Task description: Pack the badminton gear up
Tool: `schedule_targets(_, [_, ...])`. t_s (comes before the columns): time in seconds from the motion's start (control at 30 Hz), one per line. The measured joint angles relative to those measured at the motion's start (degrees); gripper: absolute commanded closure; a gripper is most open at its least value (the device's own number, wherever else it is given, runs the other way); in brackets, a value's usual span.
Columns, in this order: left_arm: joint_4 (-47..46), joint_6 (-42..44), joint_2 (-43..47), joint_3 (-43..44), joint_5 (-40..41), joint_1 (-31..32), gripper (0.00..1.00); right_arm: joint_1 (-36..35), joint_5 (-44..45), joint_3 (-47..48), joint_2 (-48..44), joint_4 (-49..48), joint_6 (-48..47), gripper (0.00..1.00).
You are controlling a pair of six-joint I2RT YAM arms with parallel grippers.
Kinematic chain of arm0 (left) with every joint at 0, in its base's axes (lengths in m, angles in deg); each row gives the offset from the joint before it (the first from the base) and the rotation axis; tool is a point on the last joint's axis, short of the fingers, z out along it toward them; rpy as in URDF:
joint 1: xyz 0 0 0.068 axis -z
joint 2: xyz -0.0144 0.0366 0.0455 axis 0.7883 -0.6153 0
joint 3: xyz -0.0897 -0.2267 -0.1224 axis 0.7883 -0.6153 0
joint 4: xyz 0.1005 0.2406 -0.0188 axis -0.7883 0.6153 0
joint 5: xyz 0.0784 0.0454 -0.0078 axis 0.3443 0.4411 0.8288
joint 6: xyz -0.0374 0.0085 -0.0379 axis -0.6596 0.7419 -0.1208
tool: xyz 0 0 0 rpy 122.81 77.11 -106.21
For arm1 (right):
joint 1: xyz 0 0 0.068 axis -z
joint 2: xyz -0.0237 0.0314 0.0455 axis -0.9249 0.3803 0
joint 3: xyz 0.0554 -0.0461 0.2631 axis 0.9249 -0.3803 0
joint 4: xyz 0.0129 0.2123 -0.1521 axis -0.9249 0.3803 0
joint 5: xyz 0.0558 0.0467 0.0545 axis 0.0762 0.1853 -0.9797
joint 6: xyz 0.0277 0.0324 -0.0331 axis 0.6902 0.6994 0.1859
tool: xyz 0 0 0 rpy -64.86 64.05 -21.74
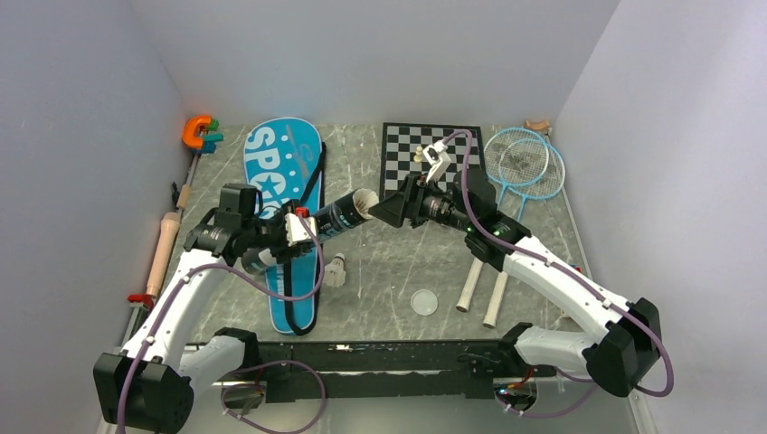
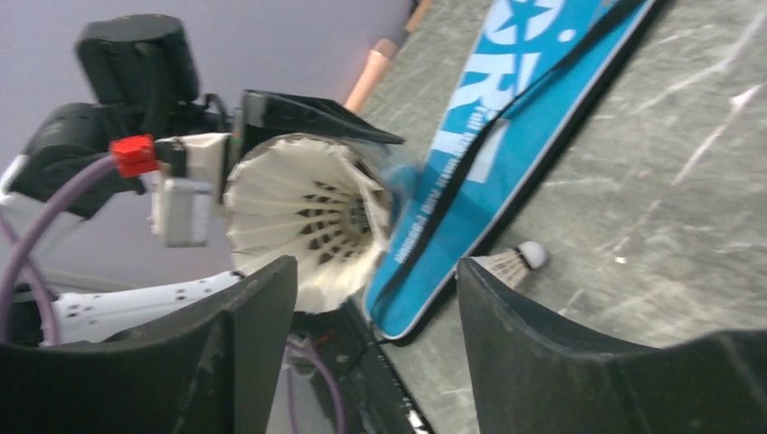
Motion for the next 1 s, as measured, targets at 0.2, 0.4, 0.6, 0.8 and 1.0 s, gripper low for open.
schedule_targets(0.2, [-0.02, 0.0, 0.0, 0.35, -0.28, 0.02, 1.0, 0.02, 4.68, 1.33, -1.88, 8.13, -4.76, 0.2])
schedule_targets(0.4, [0.26, 0.02, 0.02, 0.68, -0.39, 0.02, 1.0, 0.11, 6.23, 2.73, -3.63, 10.93, -7.08, 0.21])
schedule_targets(0.6, [1.33, 0.61, 0.07, 1.14, -0.83, 0.15, 1.0, 0.09, 6.01, 3.08, -1.31, 11.04, -7.17, 0.24])
schedule_targets(0.8, [3.32, 2.01, 0.17, 1.29, -1.22, 0.74, 1.0, -0.48, 5.99, 5.44, 2.78, 11.08, -7.45, 0.27])
schedule_targets(1.0, [3.67, 2.78, 0.22, 1.36, -1.22, 1.2, 1.0, -2.43, 5.88, 7.13, 4.92, 10.91, -7.54, 0.24])
